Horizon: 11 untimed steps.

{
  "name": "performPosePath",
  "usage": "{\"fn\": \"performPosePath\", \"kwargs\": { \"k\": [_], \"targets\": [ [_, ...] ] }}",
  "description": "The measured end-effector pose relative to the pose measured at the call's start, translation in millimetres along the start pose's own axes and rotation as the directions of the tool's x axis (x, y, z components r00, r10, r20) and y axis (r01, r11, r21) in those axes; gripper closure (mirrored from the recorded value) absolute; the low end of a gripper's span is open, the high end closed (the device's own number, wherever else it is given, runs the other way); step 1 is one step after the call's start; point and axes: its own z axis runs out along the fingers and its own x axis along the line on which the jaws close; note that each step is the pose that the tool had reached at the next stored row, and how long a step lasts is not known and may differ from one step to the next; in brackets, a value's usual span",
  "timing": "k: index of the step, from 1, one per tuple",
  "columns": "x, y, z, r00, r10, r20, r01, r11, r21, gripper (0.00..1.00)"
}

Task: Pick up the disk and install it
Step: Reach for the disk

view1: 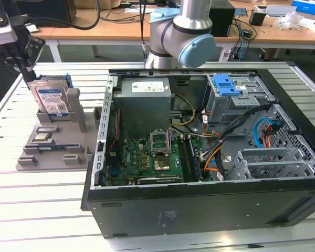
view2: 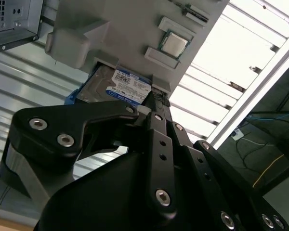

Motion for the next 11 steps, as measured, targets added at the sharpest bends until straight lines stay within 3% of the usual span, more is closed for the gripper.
{"fn": "performPosePath", "kwargs": {
  "k": [11],
  "targets": [
    [1.0,1.9,2.4,1.0,0.0,0.0,0.0,1.0,0.0008,0.9]
  ]
}}
